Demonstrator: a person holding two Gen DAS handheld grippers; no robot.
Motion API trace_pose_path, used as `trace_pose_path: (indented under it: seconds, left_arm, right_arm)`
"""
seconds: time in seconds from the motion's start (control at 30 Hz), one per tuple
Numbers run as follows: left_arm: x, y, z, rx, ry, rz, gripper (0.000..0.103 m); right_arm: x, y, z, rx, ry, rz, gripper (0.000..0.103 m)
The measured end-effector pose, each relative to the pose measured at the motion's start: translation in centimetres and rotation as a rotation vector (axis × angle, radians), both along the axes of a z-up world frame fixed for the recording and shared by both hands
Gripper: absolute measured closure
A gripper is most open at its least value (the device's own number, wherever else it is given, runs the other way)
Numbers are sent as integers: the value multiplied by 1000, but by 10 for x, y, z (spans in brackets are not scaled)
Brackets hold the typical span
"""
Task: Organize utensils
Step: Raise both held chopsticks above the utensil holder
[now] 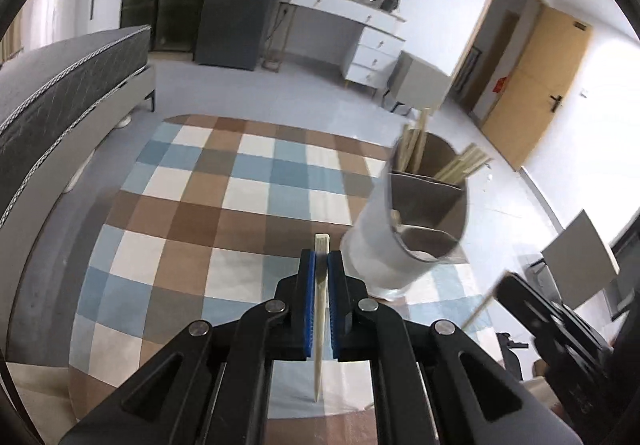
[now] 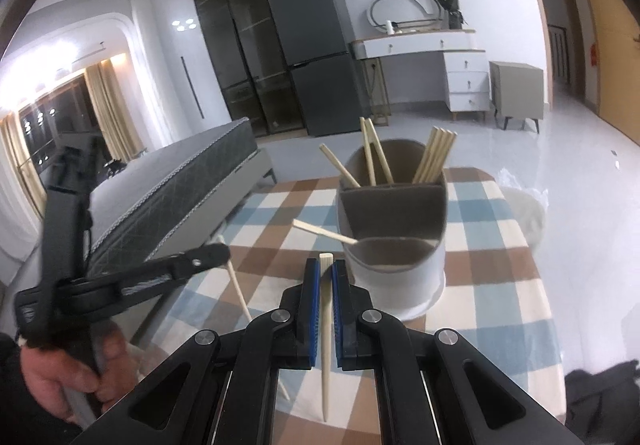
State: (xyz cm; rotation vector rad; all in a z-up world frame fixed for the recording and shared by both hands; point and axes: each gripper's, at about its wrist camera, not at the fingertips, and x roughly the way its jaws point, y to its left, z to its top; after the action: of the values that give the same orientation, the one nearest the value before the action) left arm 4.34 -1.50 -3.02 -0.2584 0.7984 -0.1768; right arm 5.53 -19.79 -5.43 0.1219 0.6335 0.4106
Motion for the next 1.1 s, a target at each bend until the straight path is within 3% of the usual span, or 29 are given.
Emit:
trace_pose_path:
  seconds: [0.43, 0.63, 0.9, 1.1]
  left_arm:
    - [-3, -7, 8, 42, -5, -61, 102]
    - [-5, -21, 19, 59, 12, -155, 102]
    - [-7, -27, 62, -3, -43, -199, 102]
    - [14, -27, 109, -88, -109, -208, 102]
  right_arm:
    - [-7, 4, 1, -31, -18, -18, 98]
    - [-10, -4, 10, -5, -45, -44, 98]
    - [-6, -22, 36, 31, -83, -88, 98]
    - [6, -34, 67, 18, -146, -105, 98]
